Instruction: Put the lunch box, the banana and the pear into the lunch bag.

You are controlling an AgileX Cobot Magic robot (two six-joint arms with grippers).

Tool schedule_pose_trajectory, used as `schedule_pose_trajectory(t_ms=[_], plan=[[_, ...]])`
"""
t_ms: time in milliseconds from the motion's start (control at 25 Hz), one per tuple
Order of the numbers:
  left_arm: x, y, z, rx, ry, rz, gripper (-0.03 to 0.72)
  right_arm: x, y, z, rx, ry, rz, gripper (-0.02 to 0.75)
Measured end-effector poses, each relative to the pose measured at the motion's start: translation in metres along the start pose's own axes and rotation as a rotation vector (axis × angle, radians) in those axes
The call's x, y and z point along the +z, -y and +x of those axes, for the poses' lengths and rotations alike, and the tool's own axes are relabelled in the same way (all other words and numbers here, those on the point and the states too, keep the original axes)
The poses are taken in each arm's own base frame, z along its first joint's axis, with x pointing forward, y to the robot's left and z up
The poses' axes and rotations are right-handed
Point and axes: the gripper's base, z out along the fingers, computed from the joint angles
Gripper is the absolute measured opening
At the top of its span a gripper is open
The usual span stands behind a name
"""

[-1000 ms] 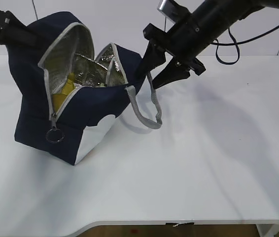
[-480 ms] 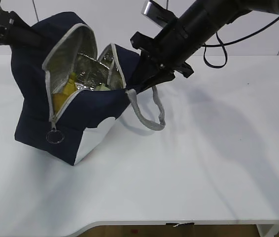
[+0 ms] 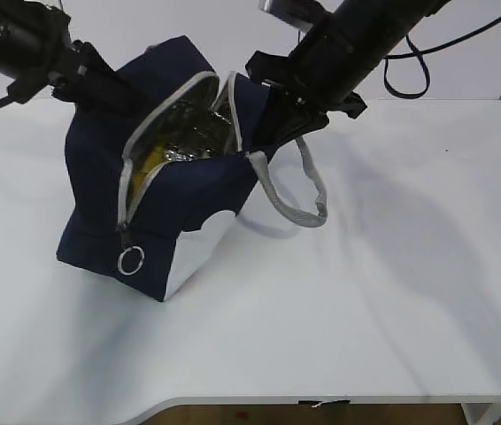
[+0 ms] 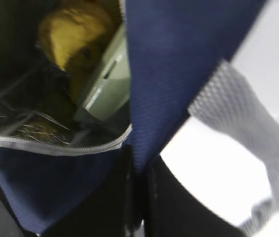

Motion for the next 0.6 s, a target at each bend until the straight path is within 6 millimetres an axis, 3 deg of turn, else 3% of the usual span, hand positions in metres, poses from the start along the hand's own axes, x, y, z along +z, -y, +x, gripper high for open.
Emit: schedule_pose_trajectory(t_ms=[600], plan=[[0.045, 0.060, -0.012, 0.136, -0.052, 0.084, -0.001, -0.057, -0.019, 0.012, -0.108, 0.043, 0.179, 0.008]])
